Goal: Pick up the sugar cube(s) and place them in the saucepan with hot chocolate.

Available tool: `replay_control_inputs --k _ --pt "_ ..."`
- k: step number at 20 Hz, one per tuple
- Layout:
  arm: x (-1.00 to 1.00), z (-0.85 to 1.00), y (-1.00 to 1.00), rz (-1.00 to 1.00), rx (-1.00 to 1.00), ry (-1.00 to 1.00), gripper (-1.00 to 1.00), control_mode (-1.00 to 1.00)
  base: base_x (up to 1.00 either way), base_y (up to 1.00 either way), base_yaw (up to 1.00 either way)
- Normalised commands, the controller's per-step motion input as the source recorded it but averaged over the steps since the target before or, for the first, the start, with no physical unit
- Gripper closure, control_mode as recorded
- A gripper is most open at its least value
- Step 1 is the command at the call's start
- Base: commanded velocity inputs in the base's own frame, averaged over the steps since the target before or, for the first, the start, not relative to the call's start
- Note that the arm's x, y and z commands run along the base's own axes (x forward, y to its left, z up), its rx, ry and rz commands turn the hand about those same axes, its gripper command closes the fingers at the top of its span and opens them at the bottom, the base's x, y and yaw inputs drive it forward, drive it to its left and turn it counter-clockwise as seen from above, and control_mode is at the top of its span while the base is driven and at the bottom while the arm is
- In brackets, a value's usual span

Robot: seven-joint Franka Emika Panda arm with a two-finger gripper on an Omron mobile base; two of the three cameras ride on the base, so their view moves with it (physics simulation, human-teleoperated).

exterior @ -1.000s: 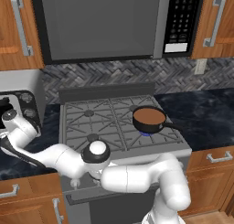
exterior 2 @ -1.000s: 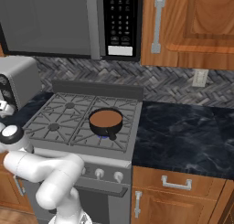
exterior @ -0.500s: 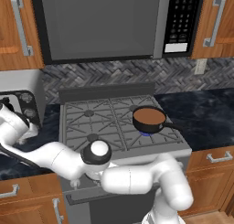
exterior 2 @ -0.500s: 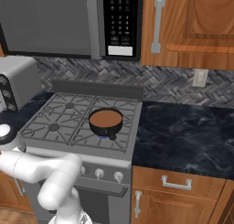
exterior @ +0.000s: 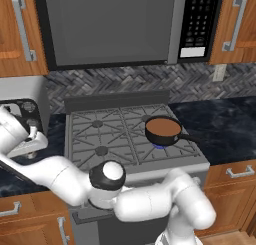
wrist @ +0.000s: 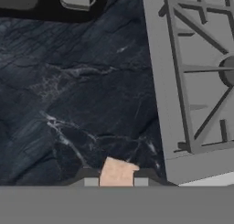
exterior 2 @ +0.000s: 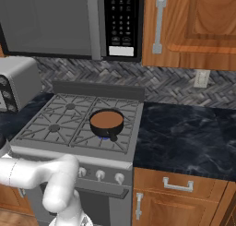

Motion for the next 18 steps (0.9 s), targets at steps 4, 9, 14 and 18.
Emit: replay_control_inputs --k 4,9,14,18 --pt "-0.56 0.14 -0.81 -0.07 0.0 0.0 1.0 -1.0 0.0 0.0 0.0" --pt "-0.47 0.11 -0.85 -0.02 0.0 0.0 1.0 -1.0 0.0 0.0 0.0" --pt "-0.06 0.01 -0.95 0.0 0.0 -0.03 1.0 -1.0 0.0 0.0 0.0" --pt "0.0 0.1 -1.0 0.05 0.0 -0.15 1.0 -1.0 0.0 0.0 0.0"
